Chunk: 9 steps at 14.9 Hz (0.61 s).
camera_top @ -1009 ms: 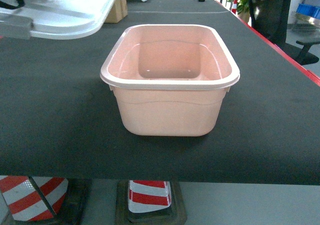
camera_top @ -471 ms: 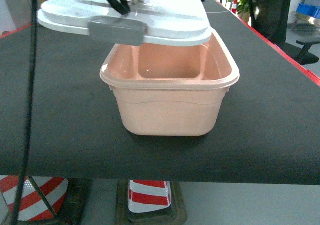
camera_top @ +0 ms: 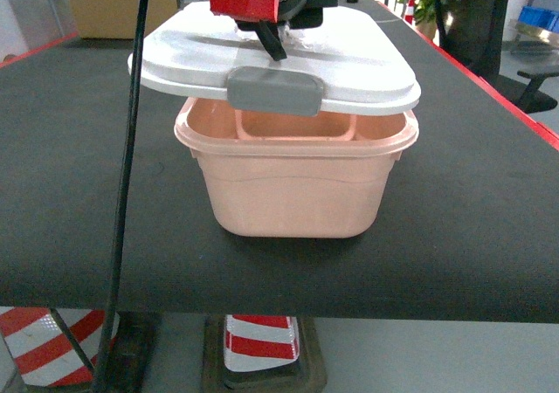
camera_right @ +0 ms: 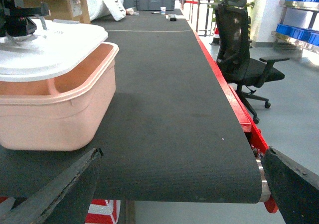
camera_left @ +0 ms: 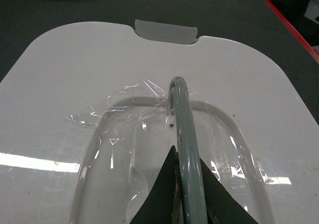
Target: Pick capacitor and pack into box
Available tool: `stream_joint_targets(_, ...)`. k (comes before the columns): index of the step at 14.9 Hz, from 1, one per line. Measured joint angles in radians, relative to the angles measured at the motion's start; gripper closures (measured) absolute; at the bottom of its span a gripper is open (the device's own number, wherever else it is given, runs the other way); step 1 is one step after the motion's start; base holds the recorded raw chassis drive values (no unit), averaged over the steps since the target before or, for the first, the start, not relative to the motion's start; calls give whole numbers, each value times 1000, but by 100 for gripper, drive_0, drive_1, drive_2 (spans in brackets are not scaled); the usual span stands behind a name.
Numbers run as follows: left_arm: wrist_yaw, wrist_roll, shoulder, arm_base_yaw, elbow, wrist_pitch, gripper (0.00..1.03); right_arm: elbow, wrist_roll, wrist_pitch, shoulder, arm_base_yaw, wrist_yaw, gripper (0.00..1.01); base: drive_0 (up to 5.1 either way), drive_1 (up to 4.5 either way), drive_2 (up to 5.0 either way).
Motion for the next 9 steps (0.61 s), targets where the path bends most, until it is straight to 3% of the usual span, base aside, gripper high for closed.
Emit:
stream_joint_targets(4, 24, -53, 30, -5, 8, -27, 101, 0, 0, 0, 0, 0, 0, 3, 0, 0, 0)
stream_joint_targets(9, 32, -77, 47, -11, 9, -31, 101, 0, 0, 0, 0, 0, 0, 3, 0, 0, 0)
